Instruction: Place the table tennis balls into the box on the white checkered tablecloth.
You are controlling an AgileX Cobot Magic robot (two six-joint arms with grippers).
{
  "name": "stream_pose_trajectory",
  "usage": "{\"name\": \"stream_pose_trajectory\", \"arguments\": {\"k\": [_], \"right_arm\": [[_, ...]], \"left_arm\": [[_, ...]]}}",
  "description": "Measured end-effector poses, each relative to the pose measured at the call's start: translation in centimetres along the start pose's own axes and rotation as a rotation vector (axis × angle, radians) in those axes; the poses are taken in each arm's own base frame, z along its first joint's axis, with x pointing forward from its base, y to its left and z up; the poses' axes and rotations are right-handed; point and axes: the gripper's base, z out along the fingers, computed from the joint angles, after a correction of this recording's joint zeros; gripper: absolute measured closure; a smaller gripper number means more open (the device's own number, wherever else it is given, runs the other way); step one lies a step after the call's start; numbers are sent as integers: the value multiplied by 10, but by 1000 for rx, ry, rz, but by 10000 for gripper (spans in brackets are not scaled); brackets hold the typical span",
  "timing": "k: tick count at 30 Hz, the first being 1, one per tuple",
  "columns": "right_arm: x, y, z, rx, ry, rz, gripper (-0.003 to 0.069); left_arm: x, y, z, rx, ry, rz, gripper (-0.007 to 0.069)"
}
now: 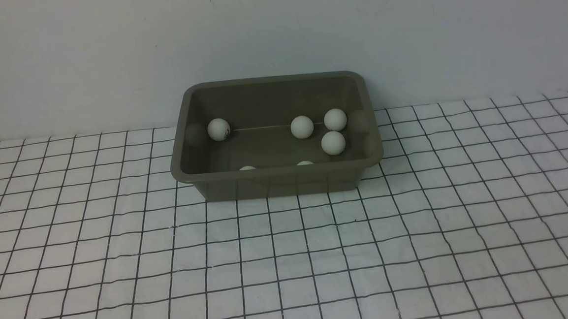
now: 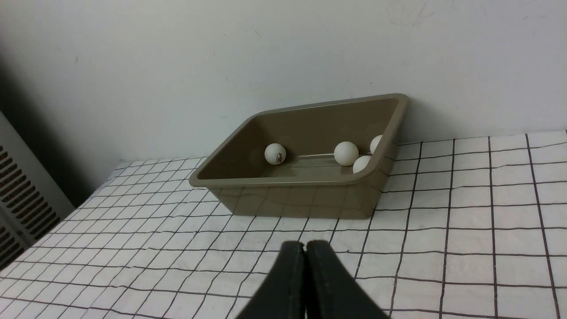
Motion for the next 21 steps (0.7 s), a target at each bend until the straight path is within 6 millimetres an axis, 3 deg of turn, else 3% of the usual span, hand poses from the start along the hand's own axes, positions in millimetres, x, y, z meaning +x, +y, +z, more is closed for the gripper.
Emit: {"name": "stream_pose_trajectory", "arguments": {"k": [13, 18, 21], "right_arm": [[0, -1, 0, 25, -8, -40, 676], [-3, -9, -1, 152, -44, -209, 676], [1, -15, 1, 279, -74, -221, 676]], "left_arm": [[0, 0, 0, 0, 0, -1, 629], [0, 0, 0, 0, 0, -1, 629], [0, 0, 0, 0, 0, -1, 629]]}}
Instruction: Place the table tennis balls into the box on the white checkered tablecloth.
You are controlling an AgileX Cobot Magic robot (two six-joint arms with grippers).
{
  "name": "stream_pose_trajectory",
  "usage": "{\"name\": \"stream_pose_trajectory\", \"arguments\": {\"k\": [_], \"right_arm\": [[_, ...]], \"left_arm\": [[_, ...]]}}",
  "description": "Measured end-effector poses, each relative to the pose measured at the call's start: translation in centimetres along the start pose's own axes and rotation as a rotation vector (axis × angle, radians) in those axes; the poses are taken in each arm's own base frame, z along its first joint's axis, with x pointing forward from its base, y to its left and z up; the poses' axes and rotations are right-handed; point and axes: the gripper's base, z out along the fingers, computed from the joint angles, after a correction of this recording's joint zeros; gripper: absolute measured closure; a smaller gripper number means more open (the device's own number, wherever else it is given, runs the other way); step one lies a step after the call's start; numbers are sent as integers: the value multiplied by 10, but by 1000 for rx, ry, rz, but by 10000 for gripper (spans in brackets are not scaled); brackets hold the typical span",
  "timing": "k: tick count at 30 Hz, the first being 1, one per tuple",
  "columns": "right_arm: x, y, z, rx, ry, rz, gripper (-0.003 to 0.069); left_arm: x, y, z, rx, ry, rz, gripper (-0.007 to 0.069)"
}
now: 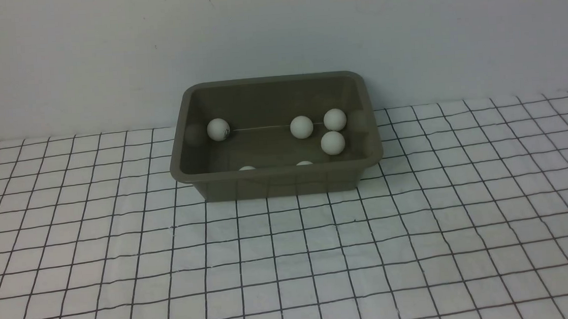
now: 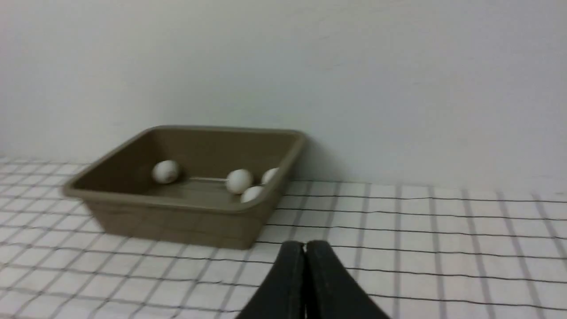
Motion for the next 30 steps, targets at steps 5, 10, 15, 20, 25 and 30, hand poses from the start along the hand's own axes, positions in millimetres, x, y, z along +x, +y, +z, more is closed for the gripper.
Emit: {"name": "stream_pose_trajectory", "arguments": {"k": [5, 10, 15, 20, 25, 30], "right_arm": [[29, -9, 12, 225, 18, 73, 676], [58, -15, 21, 292, 19, 93, 676], [77, -16, 25, 294, 64, 92, 676], [84, -17, 26, 295, 84, 94, 676], [89, -17, 27, 296, 98, 95, 676], [89, -17, 27, 296, 99, 96, 676]], "left_arm": [[0, 0, 0, 0, 0, 0, 629], [0, 0, 0, 0, 0, 0, 629], [0, 0, 0, 0, 0, 0, 629], [0, 0, 0, 0, 0, 0, 629], [0, 0, 0, 0, 0, 0, 629], [0, 0, 0, 0, 0, 0, 629]]}}
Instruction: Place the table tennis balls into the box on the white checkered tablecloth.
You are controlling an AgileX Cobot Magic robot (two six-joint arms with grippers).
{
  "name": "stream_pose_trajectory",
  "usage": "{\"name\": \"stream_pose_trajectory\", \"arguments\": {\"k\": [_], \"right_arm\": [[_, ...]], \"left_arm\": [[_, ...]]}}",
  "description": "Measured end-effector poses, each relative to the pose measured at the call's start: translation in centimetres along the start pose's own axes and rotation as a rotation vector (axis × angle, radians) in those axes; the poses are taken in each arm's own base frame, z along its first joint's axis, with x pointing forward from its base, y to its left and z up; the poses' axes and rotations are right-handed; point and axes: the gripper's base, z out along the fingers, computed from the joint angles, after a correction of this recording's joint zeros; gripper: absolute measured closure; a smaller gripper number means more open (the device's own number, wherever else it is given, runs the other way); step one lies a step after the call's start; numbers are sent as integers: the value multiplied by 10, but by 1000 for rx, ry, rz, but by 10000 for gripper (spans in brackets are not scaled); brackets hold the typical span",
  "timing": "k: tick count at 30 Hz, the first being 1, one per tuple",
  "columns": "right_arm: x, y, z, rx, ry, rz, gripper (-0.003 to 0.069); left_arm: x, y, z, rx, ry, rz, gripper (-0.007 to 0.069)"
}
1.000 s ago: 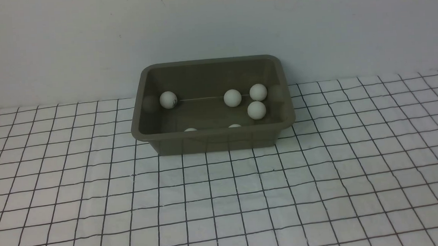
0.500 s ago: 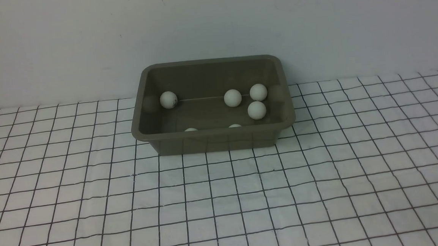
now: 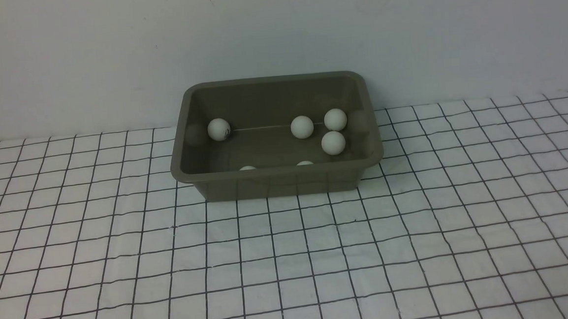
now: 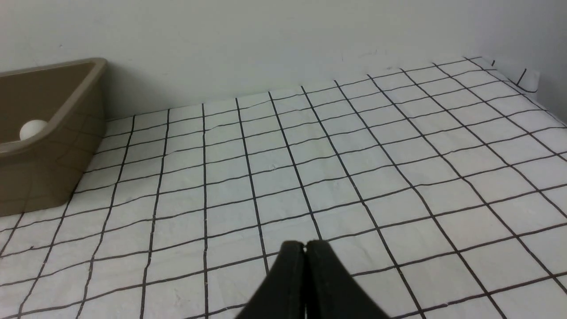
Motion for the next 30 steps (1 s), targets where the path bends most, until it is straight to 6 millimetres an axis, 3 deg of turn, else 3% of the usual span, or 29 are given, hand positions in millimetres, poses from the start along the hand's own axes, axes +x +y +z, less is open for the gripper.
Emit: {"name": "stream_pose_trajectory", "arguments": {"k": [18, 30], "right_arm": [[6, -2, 0, 21, 61, -15, 676], [7, 5, 0, -65, 69, -126, 676]], "left_arm": [[0, 0, 0, 0, 0, 0, 629], [0, 0, 0, 0, -1, 0, 629]]}}
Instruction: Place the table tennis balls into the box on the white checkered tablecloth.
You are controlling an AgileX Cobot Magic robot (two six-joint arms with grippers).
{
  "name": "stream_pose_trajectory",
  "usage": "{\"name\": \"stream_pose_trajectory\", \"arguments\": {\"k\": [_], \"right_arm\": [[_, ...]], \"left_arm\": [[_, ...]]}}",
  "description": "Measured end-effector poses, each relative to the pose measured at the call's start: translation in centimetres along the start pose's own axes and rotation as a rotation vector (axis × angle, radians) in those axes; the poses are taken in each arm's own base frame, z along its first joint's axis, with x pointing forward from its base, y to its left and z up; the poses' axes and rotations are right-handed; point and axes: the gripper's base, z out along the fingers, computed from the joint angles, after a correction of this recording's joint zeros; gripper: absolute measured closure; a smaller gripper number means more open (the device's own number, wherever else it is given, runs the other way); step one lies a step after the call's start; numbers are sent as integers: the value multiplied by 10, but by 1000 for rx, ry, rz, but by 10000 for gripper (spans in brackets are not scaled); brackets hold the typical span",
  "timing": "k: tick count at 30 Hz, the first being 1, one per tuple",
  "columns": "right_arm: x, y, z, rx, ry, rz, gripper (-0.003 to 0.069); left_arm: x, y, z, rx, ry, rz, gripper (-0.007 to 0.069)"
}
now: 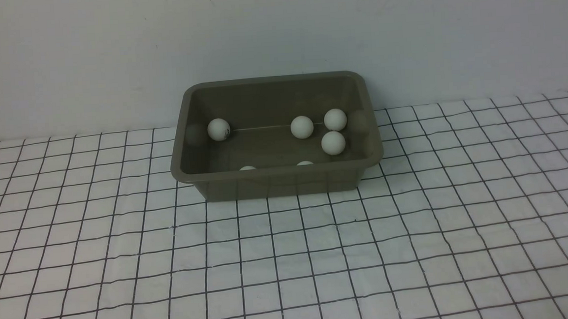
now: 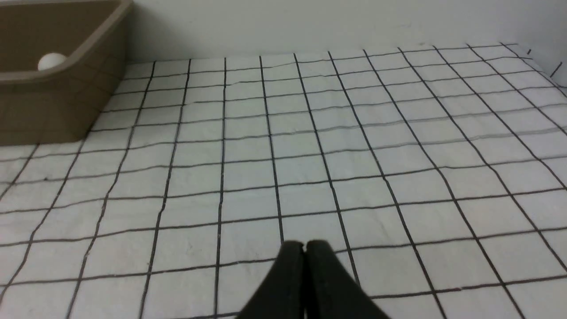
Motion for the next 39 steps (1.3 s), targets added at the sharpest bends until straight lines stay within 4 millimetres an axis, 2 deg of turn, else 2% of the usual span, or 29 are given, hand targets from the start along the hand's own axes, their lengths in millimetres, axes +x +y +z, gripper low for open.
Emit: {"name": "stream_pose_trajectory", "arguments": {"k": [39], "right_arm": [[-1, 3, 0, -34, -23, -19, 676]], "left_arm": [[0, 0, 0, 0, -1, 0, 629]]}}
